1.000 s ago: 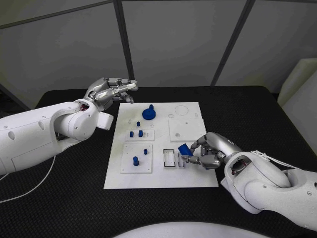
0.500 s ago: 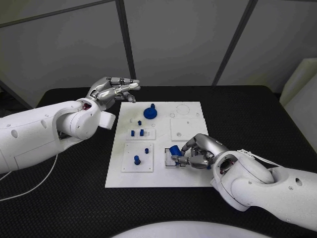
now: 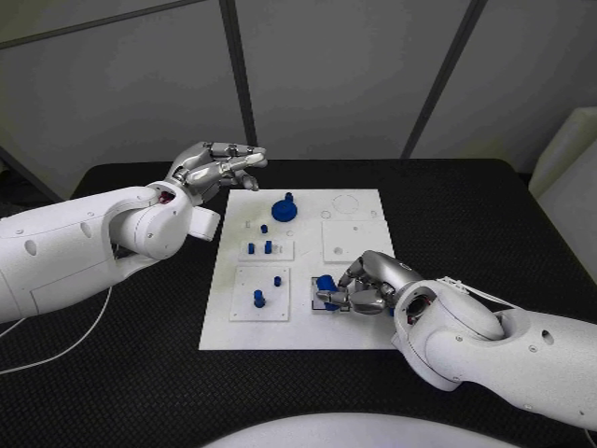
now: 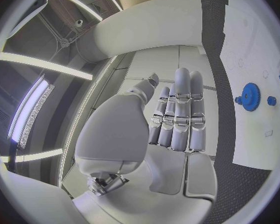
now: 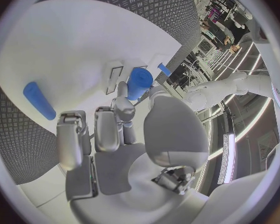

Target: Assemble the parts on the task board

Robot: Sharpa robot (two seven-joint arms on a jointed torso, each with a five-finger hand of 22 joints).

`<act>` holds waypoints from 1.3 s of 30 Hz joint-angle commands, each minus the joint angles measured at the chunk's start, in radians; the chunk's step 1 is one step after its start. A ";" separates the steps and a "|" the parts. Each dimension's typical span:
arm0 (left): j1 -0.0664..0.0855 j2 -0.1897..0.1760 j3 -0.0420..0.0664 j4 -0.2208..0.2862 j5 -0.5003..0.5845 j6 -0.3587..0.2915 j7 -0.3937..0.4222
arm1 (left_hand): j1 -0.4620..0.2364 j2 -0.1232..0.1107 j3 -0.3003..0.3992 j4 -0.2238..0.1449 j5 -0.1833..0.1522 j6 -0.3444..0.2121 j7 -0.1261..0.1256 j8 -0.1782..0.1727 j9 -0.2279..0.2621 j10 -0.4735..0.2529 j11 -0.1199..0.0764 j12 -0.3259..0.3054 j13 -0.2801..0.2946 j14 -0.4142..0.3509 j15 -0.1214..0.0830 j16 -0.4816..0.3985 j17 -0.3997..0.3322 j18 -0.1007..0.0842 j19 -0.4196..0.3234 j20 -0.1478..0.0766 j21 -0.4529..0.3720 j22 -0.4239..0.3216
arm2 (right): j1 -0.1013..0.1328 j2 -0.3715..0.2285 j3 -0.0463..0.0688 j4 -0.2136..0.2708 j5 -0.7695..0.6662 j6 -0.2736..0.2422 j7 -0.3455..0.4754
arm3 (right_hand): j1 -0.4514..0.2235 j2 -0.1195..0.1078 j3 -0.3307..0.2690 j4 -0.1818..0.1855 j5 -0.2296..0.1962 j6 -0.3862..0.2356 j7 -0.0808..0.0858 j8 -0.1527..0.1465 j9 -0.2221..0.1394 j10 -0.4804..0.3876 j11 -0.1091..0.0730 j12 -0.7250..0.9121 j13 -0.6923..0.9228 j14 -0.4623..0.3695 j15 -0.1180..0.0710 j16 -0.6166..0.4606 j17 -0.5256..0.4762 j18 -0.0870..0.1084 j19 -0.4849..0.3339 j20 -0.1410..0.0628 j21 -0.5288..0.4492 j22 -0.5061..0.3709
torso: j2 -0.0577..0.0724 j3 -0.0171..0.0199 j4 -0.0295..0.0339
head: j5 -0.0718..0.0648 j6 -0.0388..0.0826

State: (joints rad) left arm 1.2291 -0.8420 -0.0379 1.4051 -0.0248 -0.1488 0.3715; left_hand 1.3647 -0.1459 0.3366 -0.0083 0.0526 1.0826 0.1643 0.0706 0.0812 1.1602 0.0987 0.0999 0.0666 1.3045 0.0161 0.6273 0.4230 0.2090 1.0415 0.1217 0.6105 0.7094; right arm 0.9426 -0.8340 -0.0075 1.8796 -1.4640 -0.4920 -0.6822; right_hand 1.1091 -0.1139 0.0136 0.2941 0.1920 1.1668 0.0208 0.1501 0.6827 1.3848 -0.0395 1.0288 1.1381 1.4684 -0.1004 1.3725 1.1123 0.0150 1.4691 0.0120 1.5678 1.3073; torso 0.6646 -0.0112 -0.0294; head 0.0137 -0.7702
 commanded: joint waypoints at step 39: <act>0.002 -0.006 0.001 0.006 0.002 0.016 -0.004 | 0.003 0.009 -0.010 0.000 -0.003 -0.007 -0.001 -0.005 -0.002 -0.009 0.002 -0.003 0.000 0.003 0.000 -0.007 0.002 -0.027 0.009 0.001 -0.005 -0.003 | 0.001 0.007 0.001 0.001 -0.091 -0.001 -0.009 | 0.214 0.038 -0.096 -0.128 -0.049 0.011 -0.001 -0.033 0.102 0.004 -0.010 -0.043 -0.008 0.025 -0.011 -0.015 0.000 -0.015 0.102 -0.010 0.003 0.263 | -0.001 0.0003 -0.0007 | 0.006 -0.005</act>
State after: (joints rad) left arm 1.2294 -0.8470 -0.0378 1.4084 -0.0248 -0.1436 0.3651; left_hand 1.3647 -0.1459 0.3309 -0.0083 0.0527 1.0827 0.1643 0.0705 0.0812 1.1566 0.1022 0.0999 0.0666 1.3045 0.0161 0.6236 0.4236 0.2091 1.0415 0.1217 0.6105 0.7074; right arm 0.9430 -0.8260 -0.0066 1.8802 -1.5295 -0.4927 -0.6882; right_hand 1.3226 -0.0826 -0.0816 0.1714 0.1396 1.1707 0.0170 0.1213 0.7835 1.3815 -0.0502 0.9797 1.1294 1.4648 -0.1037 1.3593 1.1108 0.0150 1.4652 0.0084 1.5679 1.3073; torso 0.6642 -0.0108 -0.0307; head 0.0176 -0.7748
